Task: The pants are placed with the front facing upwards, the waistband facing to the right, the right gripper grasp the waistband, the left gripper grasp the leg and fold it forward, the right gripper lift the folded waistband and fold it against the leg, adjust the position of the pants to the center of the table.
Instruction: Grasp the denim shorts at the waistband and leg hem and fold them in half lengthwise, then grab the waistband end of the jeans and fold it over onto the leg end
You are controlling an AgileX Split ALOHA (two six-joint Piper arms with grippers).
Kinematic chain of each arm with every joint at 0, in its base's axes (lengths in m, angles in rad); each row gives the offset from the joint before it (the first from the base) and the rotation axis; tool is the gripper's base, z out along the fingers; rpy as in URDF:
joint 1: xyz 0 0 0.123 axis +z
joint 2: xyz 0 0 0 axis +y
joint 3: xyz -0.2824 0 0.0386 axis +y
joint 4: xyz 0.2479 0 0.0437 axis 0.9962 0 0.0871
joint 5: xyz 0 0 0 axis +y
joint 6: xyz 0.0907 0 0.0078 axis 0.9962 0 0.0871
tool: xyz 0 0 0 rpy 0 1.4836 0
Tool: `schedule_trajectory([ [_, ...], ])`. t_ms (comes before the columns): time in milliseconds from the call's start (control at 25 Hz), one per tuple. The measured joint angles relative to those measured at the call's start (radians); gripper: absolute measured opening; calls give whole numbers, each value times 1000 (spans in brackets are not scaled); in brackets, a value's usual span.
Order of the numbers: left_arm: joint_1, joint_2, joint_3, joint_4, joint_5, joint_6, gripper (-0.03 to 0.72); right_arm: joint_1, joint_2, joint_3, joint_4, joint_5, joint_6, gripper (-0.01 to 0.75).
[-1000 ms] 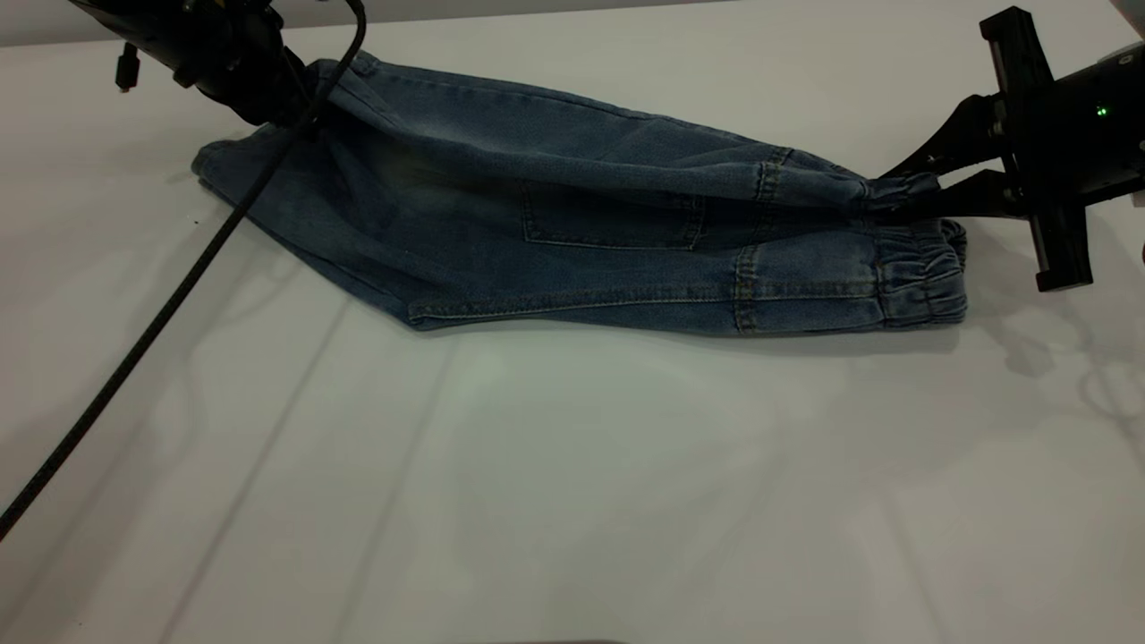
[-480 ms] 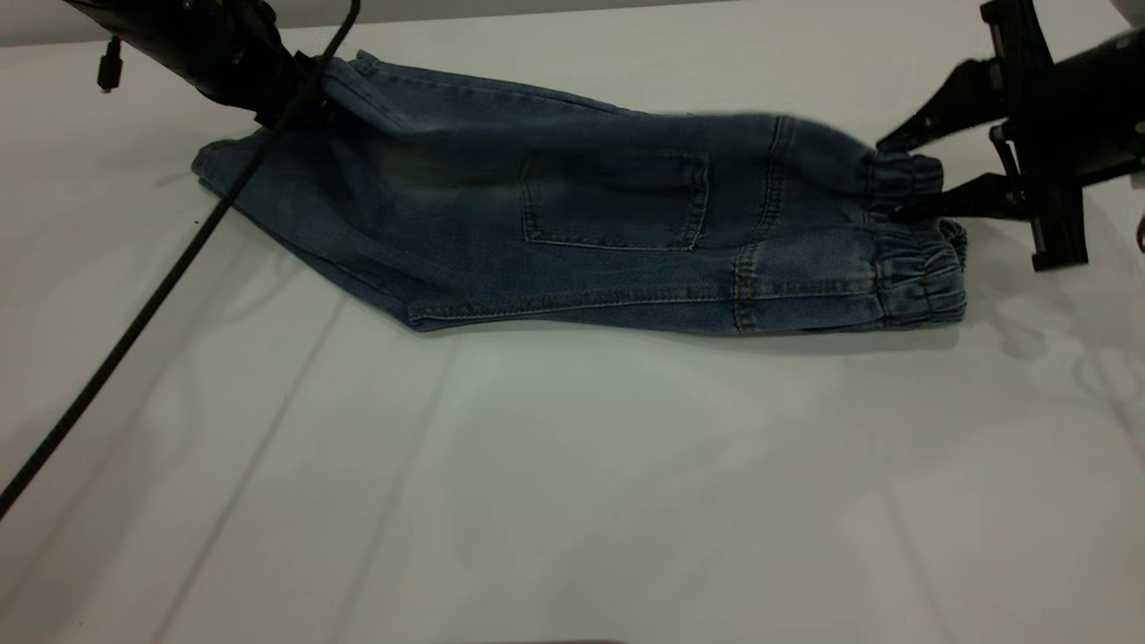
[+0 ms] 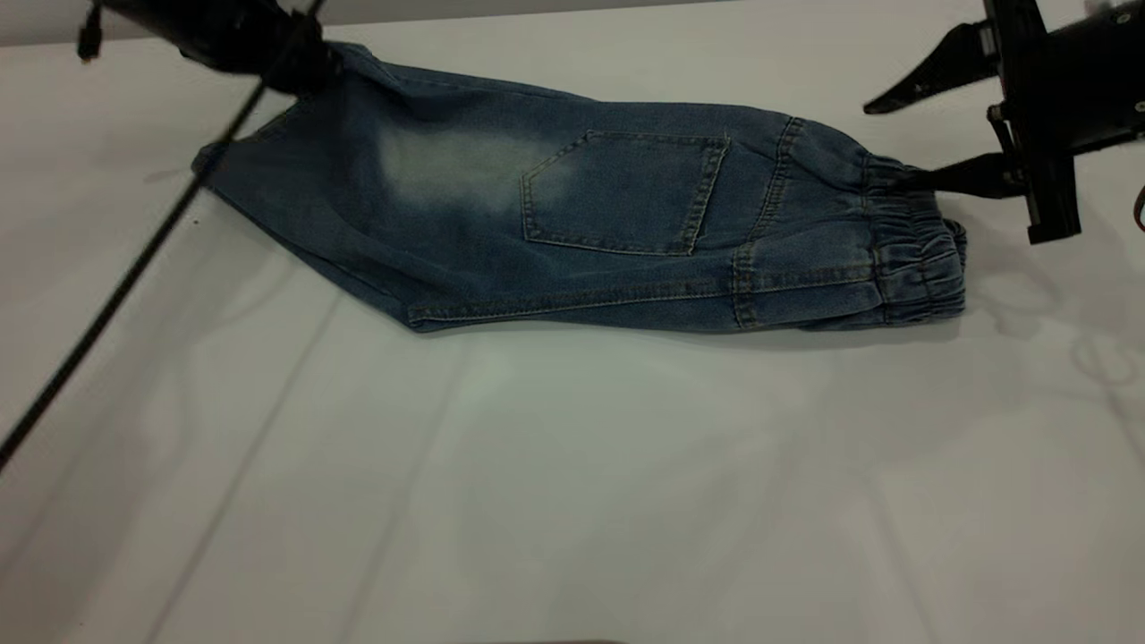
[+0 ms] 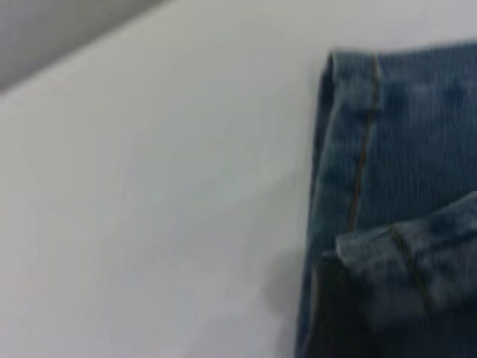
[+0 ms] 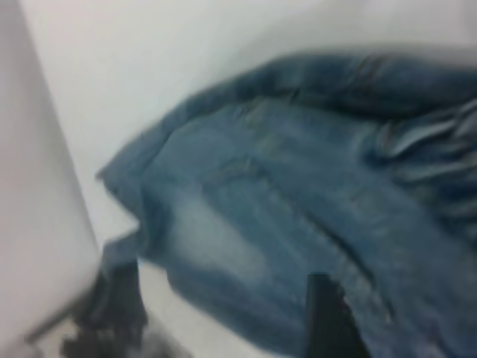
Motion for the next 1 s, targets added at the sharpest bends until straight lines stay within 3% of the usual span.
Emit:
schedule_trajectory([
  [280, 0, -88, 0, 0, 94, -1, 405, 0, -12, 0, -23, 224, -185, 355],
  [440, 0, -130, 0, -1, 165, -2, 405, 0, -19, 0, -182, 293, -207, 355],
  [600, 0, -161, 0, -1, 218, -2, 405, 0, -20, 40, -382, 269, -161, 355],
  [800, 0, -173, 0, -1, 239, -2, 405, 0, -20, 131, -441, 138, -154, 366],
  [1000, 0, -174, 0, -1, 263, -2, 405, 0, -20, 137, -398, 114, -193, 497],
])
